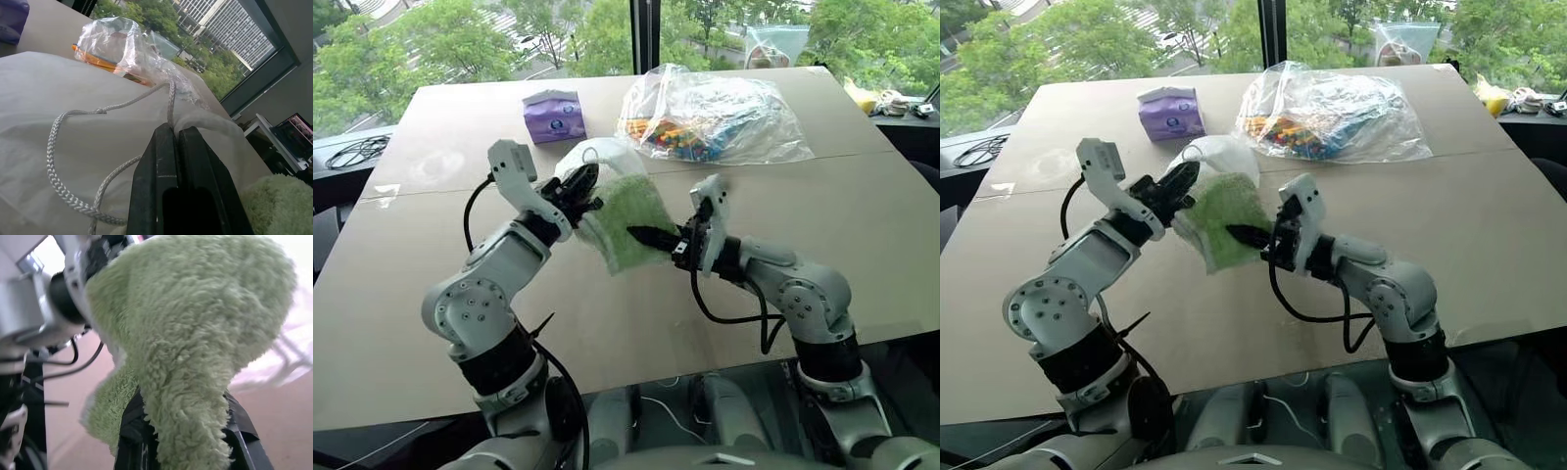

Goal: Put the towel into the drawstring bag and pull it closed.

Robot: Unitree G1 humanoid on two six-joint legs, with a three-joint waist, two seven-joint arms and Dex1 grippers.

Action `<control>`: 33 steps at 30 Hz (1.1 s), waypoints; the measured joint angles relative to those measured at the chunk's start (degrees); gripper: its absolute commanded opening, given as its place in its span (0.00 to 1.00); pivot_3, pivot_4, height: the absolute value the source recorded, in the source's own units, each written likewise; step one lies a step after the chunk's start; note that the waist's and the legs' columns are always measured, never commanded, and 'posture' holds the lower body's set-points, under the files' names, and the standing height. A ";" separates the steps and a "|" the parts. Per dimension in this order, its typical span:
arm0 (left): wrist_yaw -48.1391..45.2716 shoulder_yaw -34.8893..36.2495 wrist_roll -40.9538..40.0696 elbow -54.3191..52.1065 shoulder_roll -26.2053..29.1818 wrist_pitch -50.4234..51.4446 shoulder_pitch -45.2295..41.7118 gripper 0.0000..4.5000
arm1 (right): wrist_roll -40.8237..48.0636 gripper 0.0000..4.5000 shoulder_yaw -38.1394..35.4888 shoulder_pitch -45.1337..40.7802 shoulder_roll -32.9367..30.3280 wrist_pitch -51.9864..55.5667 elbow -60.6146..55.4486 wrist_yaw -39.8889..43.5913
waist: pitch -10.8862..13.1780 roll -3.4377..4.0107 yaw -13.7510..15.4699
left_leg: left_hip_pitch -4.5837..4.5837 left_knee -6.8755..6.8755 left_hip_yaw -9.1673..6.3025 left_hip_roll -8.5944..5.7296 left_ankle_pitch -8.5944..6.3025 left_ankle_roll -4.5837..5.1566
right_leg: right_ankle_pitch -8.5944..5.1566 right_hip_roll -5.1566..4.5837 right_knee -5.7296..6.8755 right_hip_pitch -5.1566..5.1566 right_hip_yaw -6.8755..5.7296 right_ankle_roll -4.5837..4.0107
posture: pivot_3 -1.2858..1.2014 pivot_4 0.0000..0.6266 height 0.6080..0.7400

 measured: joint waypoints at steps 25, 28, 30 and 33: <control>9.29 -4.86 -12.17 1.91 1.51 -3.32 1.23 0.00 | -33.96 0.00 27.79 -9.49 -16.65 -21.49 3.55 6.16 | 0.00 -0.02 0.02 | 0.04 0.02 0.04 -0.05 0.01 -0.01 | -0.12 -0.01 0.00 0.01 0.04 -0.20 | 0.52 0.24 1.00; 9.34 -5.93 -12.59 1.93 2.04 -3.92 2.03 0.00 | -36.47 0.00 28.27 -10.05 -17.14 -22.70 4.19 7.72 | 0.00 -0.03 0.07 | 0.03 0.02 0.03 -0.04 0.01 -0.01 | -0.12 -0.01 0.00 0.01 0.02 -0.20 | 0.52 0.24 1.00; 9.50 -6.49 -13.13 1.93 2.86 -4.57 2.11 0.00 | -39.34 0.00 29.26 -11.02 -17.97 -23.89 4.30 9.34 | 0.00 -0.03 0.12 | 0.04 0.03 0.04 -0.03 0.02 -0.02 | -0.12 -0.02 0.00 0.01 0.03 -0.21 | 0.52 0.24 1.00; 9.45 -7.12 -13.30 1.93 3.84 -5.14 2.51 0.00 | -42.27 0.00 30.57 -12.18 -19.13 -24.83 4.28 11.53 | 0.00 -0.03 0.12 | 0.05 0.03 0.05 -0.04 0.02 -0.02 | -0.12 -0.02 0.00 0.01 0.04 -0.21 | 0.52 0.24 1.00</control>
